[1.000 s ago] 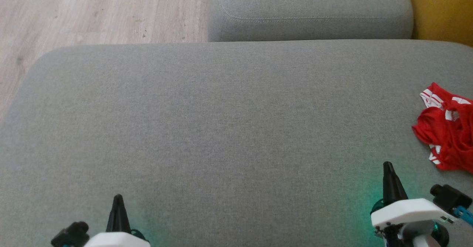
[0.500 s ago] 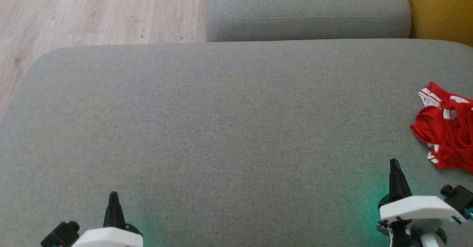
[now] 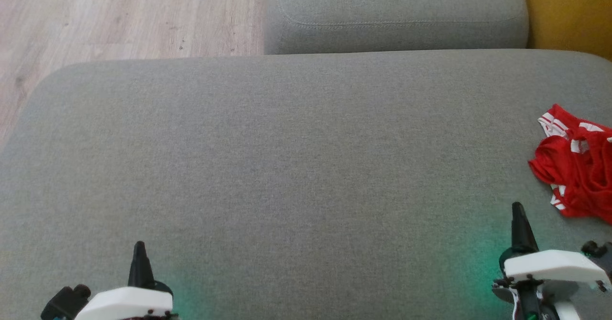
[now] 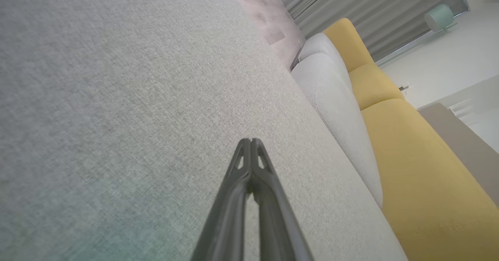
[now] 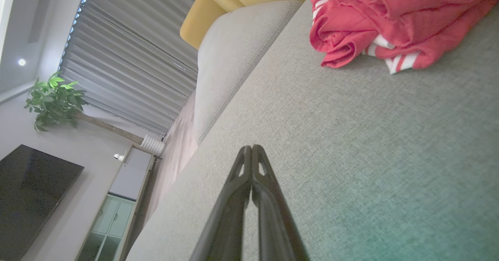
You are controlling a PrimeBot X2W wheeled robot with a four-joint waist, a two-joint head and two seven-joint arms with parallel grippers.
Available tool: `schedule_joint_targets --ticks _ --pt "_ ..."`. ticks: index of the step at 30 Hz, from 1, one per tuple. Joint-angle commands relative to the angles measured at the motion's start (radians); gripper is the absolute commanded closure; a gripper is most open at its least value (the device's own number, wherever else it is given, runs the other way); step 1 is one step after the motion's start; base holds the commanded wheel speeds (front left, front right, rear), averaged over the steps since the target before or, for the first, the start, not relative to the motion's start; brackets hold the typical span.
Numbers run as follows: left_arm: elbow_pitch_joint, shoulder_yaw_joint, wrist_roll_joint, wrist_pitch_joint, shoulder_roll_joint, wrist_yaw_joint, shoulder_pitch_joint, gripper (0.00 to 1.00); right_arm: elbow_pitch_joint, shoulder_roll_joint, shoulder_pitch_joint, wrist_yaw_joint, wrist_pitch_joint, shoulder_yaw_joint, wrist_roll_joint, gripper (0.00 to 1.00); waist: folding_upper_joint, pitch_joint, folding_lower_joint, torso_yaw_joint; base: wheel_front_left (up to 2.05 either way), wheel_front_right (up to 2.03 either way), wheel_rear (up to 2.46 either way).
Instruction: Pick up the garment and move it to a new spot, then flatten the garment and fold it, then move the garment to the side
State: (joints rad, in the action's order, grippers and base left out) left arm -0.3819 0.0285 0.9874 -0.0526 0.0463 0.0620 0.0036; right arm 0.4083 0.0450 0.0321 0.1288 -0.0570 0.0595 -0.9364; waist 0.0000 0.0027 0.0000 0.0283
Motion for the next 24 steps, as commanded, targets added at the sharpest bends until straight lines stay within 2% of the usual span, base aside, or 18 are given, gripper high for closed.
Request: schedule_joint_targets --ticks 1,24 --pt "0.038 -0.031 0.030 0.006 0.002 0.007 -0.052 1.00 -0.042 0.004 0.057 0.001 0.010 -0.006 -0.035 1.00 0.0000 0.000 0.0000 -0.001 0.00 0.00 0.00" --pt "0.081 -0.079 0.286 0.075 0.003 0.034 -0.078 1.00 -0.095 0.004 0.065 0.001 0.079 0.020 -0.311 1.00 0.0000 0.000 0.0000 -0.013 0.00 0.00 0.00"
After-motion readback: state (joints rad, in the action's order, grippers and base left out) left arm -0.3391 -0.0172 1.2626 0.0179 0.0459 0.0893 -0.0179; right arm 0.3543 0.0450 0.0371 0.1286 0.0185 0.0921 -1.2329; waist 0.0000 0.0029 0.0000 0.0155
